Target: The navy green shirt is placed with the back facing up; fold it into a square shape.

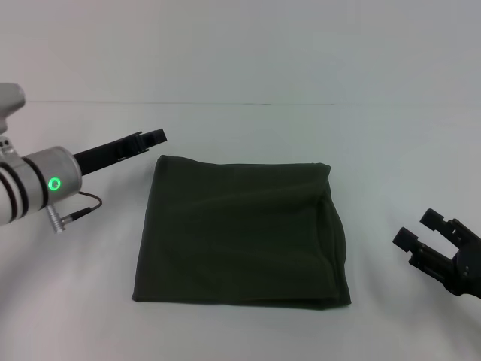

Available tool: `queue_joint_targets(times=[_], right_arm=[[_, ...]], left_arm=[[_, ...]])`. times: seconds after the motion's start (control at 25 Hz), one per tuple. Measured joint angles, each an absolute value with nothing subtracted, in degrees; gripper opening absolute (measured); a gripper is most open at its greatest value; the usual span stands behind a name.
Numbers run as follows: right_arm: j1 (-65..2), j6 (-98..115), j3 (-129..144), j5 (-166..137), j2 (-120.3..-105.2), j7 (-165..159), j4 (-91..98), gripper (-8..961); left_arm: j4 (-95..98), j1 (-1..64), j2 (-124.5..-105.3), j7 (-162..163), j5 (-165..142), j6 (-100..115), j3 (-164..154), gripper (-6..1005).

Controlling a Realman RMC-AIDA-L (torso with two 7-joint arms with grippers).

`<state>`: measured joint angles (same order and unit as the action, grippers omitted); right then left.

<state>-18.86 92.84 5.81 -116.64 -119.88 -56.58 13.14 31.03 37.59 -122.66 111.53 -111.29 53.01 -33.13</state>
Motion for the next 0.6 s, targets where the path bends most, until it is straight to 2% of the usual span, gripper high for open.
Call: queue_joint_targets(times=[0.16, 0.52, 0.6], right_arm=[[-19.87, 93.1, 6.4, -116.64, -119.85, -54.39, 13.39, 915], [-23.61, 95.4, 11.75, -116.63, -119.97, -41.68, 13.13, 915], [-24.07, 94.45, 13.39, -116.63, -120.09, -39.3, 12.45, 915]], left_arm=[[35.62, 34.26, -123.47, 106.61, -107.94, 58.83, -31.45, 269], [45.75, 24.24, -124.12, 79.71, -105.17, 94.34, -27.69, 508], [46.14, 21.67, -124.42, 74.33, -105.57, 98.42, -27.34, 592]])
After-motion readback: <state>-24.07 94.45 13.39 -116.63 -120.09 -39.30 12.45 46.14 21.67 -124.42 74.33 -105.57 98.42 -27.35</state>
